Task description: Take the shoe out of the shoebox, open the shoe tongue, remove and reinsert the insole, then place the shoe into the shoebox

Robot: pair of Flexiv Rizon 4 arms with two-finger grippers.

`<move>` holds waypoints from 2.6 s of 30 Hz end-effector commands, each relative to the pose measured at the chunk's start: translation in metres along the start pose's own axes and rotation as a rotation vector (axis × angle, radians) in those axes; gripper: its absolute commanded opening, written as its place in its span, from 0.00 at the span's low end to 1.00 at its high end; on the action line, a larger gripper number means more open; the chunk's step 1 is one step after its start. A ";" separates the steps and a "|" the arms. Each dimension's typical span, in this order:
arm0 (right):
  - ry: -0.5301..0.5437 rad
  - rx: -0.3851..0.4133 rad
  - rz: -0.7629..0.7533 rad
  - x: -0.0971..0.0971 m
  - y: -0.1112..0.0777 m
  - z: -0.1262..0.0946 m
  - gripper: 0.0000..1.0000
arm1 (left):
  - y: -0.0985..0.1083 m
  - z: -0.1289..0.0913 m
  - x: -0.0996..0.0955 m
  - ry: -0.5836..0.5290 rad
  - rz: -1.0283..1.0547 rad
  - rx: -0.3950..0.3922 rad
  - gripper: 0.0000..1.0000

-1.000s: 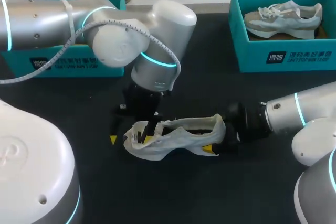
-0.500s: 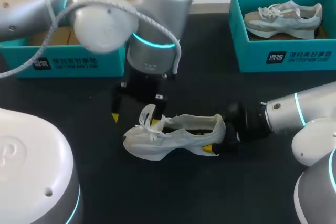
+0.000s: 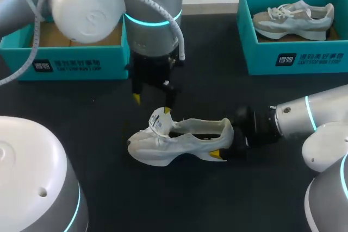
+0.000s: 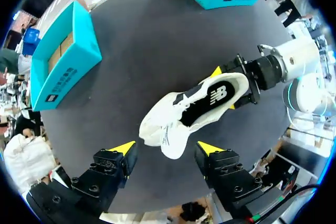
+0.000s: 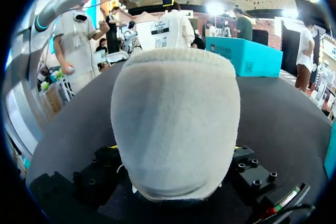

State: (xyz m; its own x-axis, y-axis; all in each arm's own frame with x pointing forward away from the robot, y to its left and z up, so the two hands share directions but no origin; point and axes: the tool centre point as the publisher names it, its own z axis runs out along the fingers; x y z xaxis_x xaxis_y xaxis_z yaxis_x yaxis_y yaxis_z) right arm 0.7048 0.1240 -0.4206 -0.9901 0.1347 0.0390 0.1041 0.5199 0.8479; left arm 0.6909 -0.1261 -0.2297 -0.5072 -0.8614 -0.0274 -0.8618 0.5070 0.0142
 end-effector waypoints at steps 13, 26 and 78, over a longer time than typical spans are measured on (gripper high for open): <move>-0.003 0.003 0.002 0.000 -0.002 0.008 0.00 | -0.023 -0.017 0.019 0.174 1.334 0.255 0.00; -0.003 0.003 0.002 0.000 -0.002 0.008 0.00 | -0.025 -0.006 0.033 0.226 1.384 0.262 0.00; -0.003 0.003 0.002 0.000 -0.002 0.008 0.00 | -0.040 0.151 0.099 0.299 1.316 0.266 0.35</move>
State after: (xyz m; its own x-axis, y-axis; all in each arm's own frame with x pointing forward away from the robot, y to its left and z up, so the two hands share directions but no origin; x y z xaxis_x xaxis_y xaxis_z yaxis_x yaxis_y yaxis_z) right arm 0.7046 0.1241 -0.4206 -0.9902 0.1345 0.0388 0.1038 0.5199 0.8479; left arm 0.6750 -0.2287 -0.3800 -0.9526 0.2961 0.0702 0.2595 0.9108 -0.3212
